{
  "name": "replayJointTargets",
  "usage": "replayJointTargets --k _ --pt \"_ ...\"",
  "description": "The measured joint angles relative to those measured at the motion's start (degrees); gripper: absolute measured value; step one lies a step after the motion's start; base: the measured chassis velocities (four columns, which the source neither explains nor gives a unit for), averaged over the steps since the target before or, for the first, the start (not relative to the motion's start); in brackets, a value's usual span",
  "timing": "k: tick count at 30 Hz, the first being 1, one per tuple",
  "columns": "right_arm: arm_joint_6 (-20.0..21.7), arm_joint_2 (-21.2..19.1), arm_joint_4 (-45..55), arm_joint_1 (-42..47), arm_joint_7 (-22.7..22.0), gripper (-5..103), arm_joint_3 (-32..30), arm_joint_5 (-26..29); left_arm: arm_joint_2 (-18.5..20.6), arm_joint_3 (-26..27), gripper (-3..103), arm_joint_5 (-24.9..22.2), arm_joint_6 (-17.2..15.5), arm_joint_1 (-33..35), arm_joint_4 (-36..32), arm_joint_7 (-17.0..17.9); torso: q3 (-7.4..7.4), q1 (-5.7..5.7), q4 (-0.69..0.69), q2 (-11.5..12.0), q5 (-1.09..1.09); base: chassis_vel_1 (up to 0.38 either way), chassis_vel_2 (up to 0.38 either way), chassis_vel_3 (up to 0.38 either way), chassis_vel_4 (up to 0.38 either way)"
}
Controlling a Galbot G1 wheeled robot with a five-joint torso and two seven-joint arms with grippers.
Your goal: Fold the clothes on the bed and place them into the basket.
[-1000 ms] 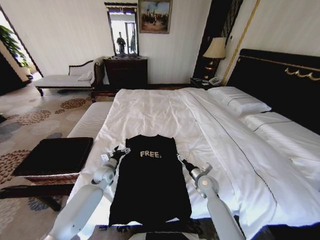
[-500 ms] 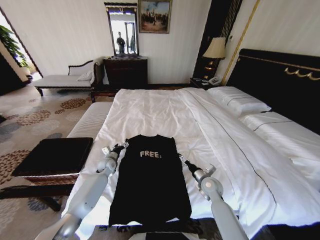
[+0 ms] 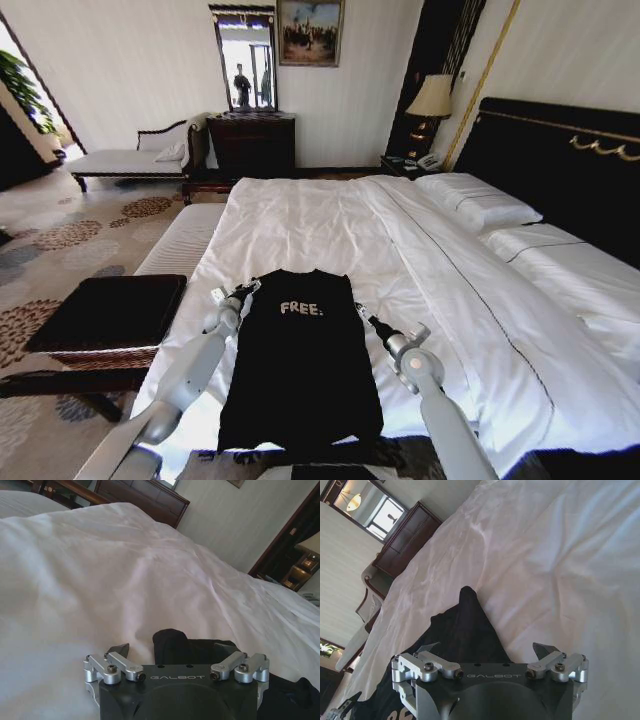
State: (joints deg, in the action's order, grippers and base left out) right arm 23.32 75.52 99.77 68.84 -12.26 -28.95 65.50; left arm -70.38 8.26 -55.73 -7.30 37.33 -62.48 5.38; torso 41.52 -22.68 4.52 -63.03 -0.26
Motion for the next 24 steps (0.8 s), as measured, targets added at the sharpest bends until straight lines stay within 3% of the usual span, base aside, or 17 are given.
replayJointTargets --k 6,7,13,24 --pt "0.0 -0.1 -0.1 0.1 0.0 100 -0.3 0.1 -1.7 -0.1 95 0.8 0.3 -1.1 2.0 -0.4 0.0 0.0 0.0 0.0 0.0 0.0 0.0 0.0 0.0" --pt "0.0 -0.1 -0.2 0.0 0.0 100 -0.3 0.1 -2.1 -0.1 87 1.0 0.4 -1.4 2.4 -0.4 0.0 0.0 0.0 0.0 0.0 0.0 0.0 0.0 0.0" --pt "0.0 0.1 -0.6 -0.2 0.0 100 -0.1 0.0 -1.5 -0.1 71 1.1 0.6 -1.5 2.5 -0.1 0.0 0.0 0.0 0.0 0.0 0.0 0.0 0.0 0.0" --pt "0.1 -0.2 -1.0 -0.9 -0.1 100 0.3 0.0 -1.6 -0.4 28 2.3 1.6 -2.3 4.6 -0.8 0.0 0.01 0.0 0.0 -0.01 0.0 0.0 0.0 0.0"
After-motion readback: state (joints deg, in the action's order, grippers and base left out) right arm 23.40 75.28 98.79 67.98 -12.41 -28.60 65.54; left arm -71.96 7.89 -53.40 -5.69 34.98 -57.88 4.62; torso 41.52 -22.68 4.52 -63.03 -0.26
